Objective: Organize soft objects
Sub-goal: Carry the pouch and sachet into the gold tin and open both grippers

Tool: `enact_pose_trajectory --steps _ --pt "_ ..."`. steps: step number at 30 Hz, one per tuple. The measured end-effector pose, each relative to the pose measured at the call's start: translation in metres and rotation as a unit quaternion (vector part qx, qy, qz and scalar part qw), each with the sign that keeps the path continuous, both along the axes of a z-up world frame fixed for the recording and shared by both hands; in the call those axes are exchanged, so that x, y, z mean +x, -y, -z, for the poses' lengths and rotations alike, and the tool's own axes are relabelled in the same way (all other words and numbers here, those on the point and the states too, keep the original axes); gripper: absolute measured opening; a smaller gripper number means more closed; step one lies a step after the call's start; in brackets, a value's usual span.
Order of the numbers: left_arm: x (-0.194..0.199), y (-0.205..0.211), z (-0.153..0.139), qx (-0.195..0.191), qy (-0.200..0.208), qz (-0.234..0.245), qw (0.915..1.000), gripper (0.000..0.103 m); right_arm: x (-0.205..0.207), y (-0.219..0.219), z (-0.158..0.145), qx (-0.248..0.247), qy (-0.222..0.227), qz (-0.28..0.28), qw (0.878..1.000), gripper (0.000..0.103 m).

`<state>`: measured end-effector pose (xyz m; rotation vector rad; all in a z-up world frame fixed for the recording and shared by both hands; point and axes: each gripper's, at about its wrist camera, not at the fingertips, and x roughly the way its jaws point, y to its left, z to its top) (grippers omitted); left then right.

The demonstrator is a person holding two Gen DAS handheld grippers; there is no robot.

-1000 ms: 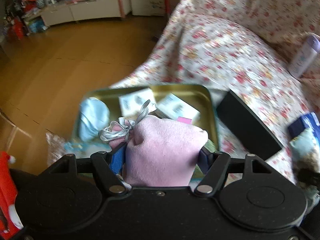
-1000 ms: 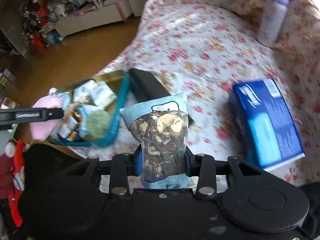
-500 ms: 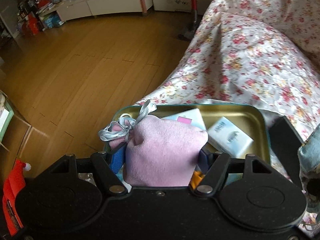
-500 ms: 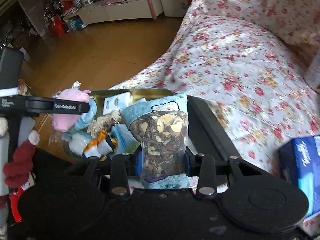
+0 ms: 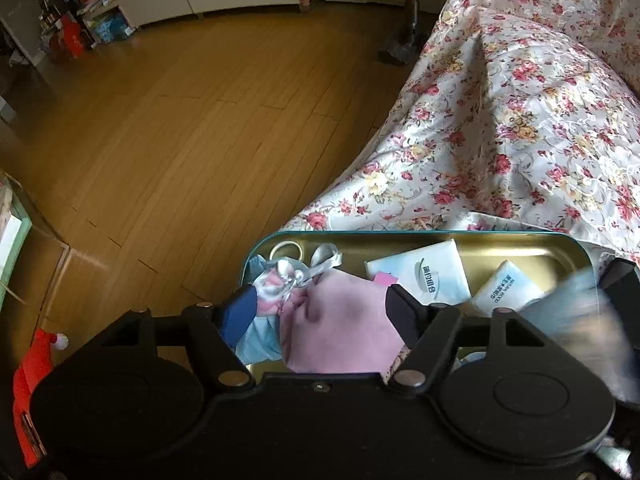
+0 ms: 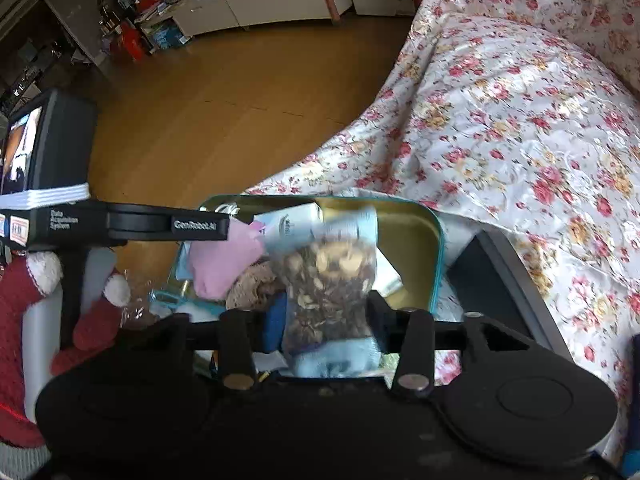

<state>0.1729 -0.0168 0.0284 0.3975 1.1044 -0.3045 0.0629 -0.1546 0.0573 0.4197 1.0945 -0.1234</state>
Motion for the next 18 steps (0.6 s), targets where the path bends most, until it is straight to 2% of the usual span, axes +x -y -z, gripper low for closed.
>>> enact_pose_trajectory --steps 8,18 --pt "-0.006 -0.006 0.008 -0.005 -0.015 -0.010 0.9998 0.067 -0.002 -0.008 0.004 -0.027 -0.009 -0.008 1.000 0.051" --pt "-0.046 -0.009 -0.011 -0.015 0.006 -0.007 0.9998 0.072 -0.039 -0.002 -0.007 -0.063 -0.005 0.000 0.998 0.051"
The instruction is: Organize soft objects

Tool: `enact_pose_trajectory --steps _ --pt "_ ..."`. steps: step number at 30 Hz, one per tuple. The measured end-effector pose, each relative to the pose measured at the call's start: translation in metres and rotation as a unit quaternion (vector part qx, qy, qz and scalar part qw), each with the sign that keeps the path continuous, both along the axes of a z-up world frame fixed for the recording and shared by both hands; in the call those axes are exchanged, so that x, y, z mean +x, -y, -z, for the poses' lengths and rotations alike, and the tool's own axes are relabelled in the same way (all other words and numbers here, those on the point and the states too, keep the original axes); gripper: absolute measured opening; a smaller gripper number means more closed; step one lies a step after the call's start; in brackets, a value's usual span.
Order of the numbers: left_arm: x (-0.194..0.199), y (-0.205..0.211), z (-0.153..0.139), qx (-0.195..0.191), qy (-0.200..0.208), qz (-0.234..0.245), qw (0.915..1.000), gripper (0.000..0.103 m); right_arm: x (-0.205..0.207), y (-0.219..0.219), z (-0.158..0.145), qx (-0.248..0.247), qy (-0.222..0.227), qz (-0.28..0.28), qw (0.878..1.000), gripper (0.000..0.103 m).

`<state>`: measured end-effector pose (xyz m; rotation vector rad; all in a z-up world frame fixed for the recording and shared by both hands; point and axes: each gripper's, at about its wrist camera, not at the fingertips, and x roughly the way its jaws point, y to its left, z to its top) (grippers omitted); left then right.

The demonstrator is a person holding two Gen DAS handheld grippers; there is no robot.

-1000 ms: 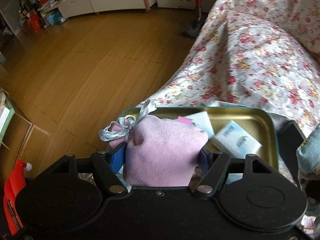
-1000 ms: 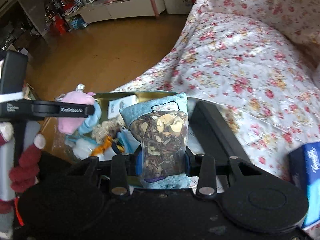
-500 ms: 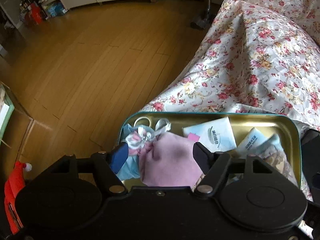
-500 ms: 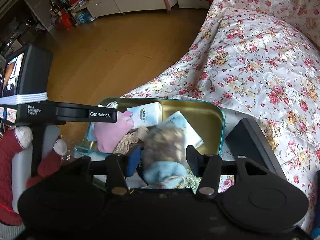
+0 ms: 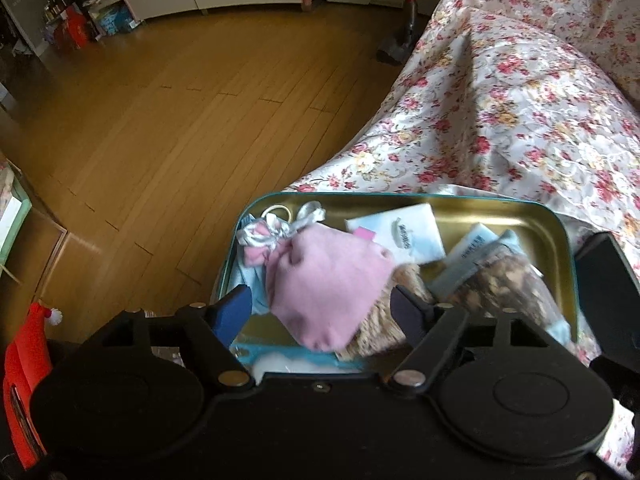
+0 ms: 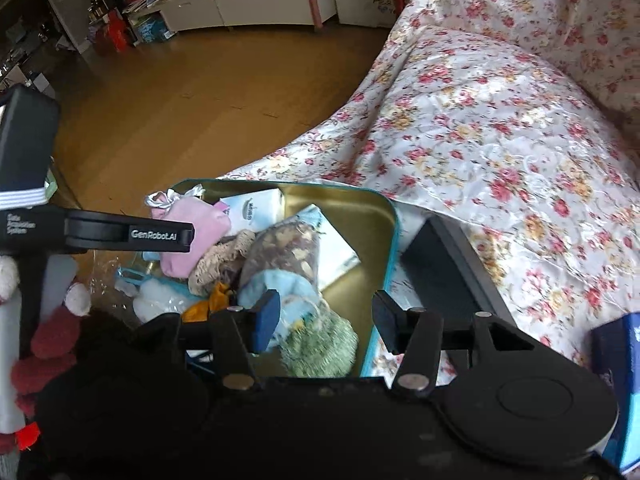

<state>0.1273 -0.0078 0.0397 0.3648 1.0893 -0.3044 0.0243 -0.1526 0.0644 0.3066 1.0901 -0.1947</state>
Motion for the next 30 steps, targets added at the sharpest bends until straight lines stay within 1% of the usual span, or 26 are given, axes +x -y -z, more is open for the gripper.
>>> enact_pose_trajectory --steps 4,12,16,23,28,29,30 --pt "-0.017 0.004 -0.006 -0.004 0.006 0.004 1.0000 0.072 -0.018 0.002 -0.004 -0.016 0.001 0.006 1.000 0.051" --pt "-0.053 0.009 -0.015 -0.015 0.012 0.012 0.9997 0.072 -0.056 0.012 -0.007 -0.024 0.003 0.025 0.999 0.052" --pt "-0.071 0.014 -0.016 -0.011 0.020 0.015 0.9996 0.072 -0.072 0.019 -0.005 -0.032 0.002 0.038 0.999 0.052" --pt "-0.100 0.025 -0.014 -0.006 0.023 0.020 0.9995 0.073 -0.096 0.035 -0.001 -0.036 0.000 0.060 0.998 0.052" --pt "-0.117 0.029 -0.016 -0.013 0.025 0.020 0.9994 0.073 -0.110 0.042 0.000 -0.042 0.002 0.073 0.996 0.052" --pt "-0.120 0.029 -0.016 -0.014 0.026 0.021 0.9993 0.074 -0.111 0.043 0.000 -0.043 0.002 0.075 0.996 0.052" --pt "-0.123 0.030 -0.017 -0.016 0.027 0.022 0.9993 0.077 -0.113 0.044 0.000 -0.043 0.002 0.076 0.996 0.052"
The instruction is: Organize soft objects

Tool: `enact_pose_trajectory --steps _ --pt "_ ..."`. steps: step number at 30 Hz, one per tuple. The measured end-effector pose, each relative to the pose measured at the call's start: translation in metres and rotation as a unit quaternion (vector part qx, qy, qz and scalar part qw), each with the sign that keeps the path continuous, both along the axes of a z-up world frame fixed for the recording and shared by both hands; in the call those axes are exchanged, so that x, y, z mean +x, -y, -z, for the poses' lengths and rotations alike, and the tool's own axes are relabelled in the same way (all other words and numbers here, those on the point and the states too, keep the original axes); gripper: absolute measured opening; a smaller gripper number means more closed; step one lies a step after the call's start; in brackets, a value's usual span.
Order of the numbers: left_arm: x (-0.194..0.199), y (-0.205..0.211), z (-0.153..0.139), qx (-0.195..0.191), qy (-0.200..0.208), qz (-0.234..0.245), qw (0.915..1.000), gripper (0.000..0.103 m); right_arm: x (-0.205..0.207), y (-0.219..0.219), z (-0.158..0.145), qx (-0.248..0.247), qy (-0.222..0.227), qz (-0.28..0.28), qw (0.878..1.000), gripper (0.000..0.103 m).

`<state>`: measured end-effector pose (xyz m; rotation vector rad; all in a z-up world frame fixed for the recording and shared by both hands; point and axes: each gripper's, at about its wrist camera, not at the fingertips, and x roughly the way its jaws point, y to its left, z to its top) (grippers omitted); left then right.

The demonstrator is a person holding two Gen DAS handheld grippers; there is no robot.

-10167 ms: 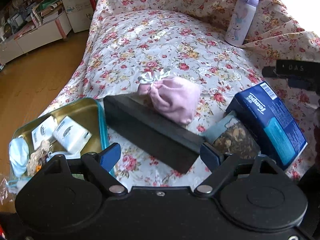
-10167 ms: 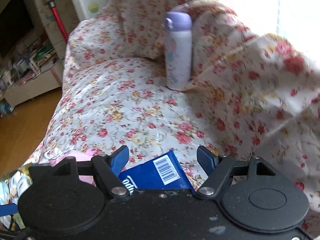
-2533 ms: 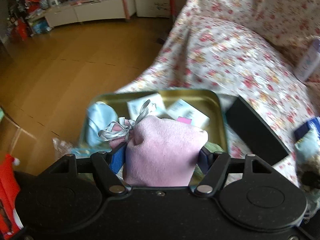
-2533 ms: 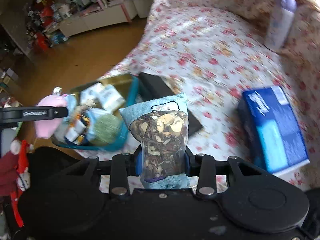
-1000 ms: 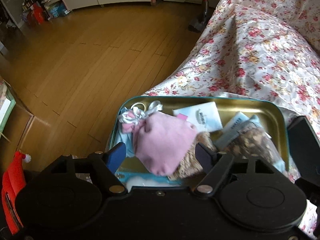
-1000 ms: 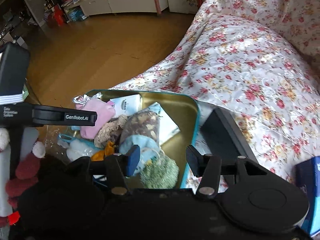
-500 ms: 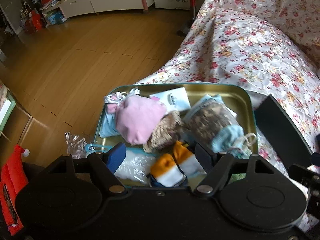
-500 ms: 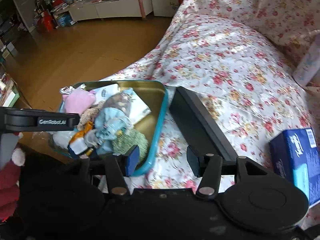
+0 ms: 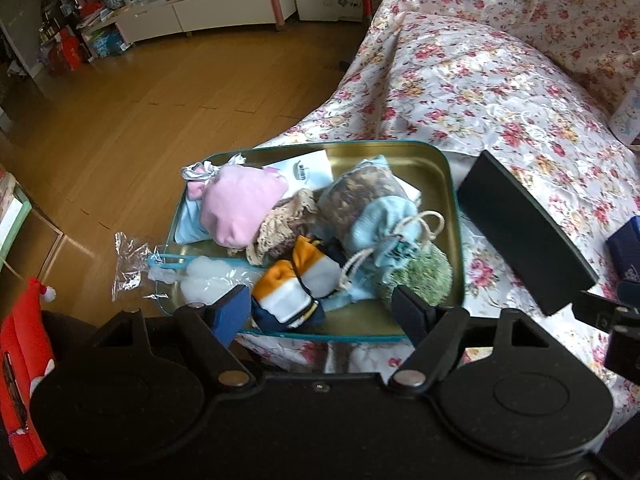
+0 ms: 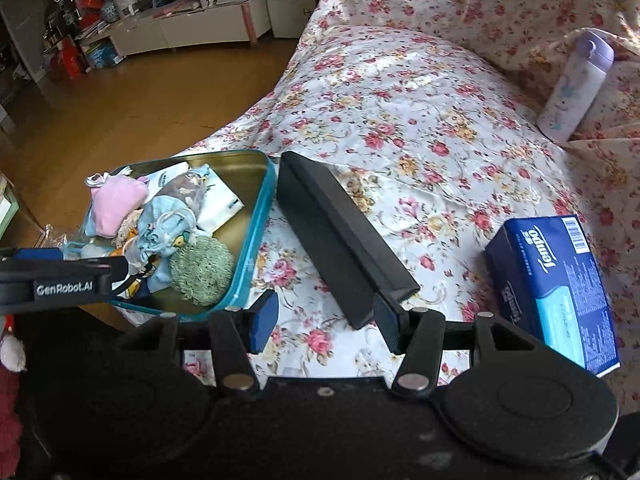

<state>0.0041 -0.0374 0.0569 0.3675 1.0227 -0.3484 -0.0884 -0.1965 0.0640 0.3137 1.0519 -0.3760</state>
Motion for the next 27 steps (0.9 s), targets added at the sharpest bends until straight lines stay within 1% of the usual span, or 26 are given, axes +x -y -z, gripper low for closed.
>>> enact_pose_trajectory --steps 2,5,9,16,27 --pt "-0.005 0.000 -0.002 -0.002 0.005 0.002 1.0000 0.081 -0.002 0.001 0.000 0.001 0.000 0.004 1.000 0.053" --pt "-0.012 0.001 -0.005 0.003 0.017 0.004 0.9999 0.081 -0.004 0.001 0.001 0.001 -0.001 0.008 1.000 0.053" --pt "-0.016 -0.002 -0.008 -0.007 0.015 0.000 0.9999 0.085 -0.006 -0.001 0.002 -0.001 -0.004 0.010 1.000 0.053" --pt "-0.024 -0.008 -0.005 -0.012 0.005 -0.004 0.9999 0.085 -0.009 -0.008 0.000 -0.016 -0.006 0.008 1.000 0.054" --pt "-0.026 -0.018 0.000 -0.016 -0.003 -0.011 0.9998 0.085 -0.011 -0.013 0.005 -0.013 -0.014 0.006 1.000 0.054"
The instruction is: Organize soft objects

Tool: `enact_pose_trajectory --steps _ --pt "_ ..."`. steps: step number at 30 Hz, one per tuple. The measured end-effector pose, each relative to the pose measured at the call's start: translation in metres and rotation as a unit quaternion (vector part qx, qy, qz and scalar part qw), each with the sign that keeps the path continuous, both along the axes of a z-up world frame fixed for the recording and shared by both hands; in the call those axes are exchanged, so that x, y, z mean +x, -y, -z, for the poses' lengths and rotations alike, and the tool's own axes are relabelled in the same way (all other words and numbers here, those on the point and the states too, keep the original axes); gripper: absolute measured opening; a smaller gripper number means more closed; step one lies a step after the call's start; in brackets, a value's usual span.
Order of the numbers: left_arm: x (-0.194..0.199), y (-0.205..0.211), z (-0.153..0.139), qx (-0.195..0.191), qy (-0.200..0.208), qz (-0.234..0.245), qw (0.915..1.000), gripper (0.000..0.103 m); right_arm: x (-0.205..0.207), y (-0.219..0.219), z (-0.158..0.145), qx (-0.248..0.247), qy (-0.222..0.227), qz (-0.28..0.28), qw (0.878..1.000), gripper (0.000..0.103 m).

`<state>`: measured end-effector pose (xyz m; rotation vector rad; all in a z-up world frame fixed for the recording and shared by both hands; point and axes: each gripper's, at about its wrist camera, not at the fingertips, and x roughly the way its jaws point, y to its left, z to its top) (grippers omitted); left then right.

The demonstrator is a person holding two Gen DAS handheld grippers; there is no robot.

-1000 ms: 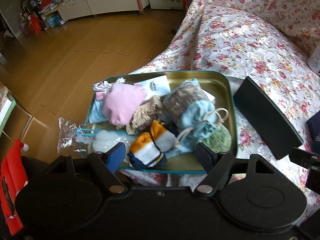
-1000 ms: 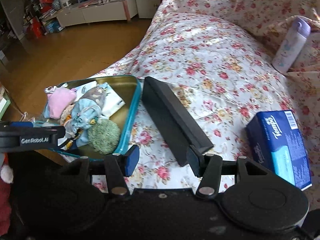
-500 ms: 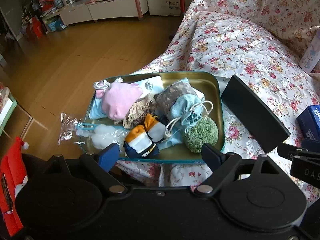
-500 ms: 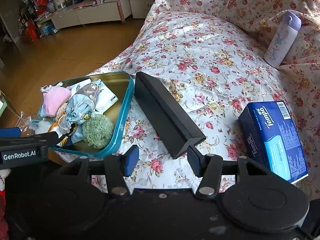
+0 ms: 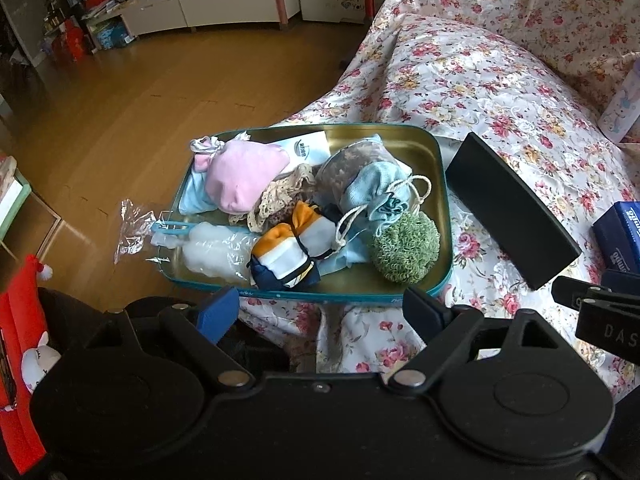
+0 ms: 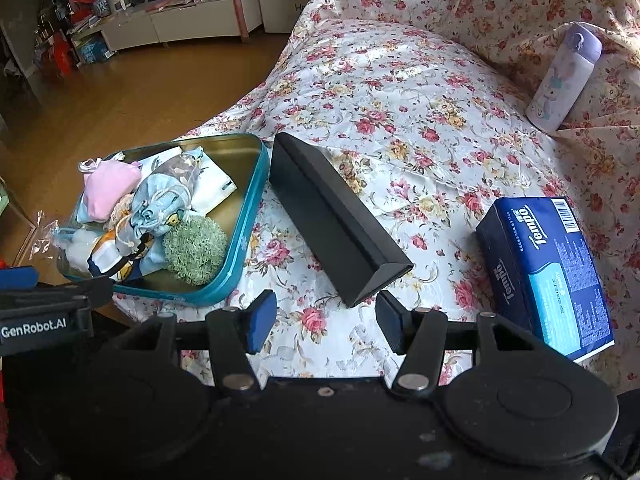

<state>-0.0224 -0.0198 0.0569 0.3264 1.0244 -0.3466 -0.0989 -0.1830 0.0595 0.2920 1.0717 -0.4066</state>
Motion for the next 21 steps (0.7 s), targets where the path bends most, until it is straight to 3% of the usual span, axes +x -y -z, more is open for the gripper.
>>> enact_pose_trajectory --steps 21 --pt "0.004 0.003 0.012 0.008 -0.017 0.003 0.9998 0.085 0.004 0.006 0.011 0.010 -0.009 0.006 1.000 0.055"
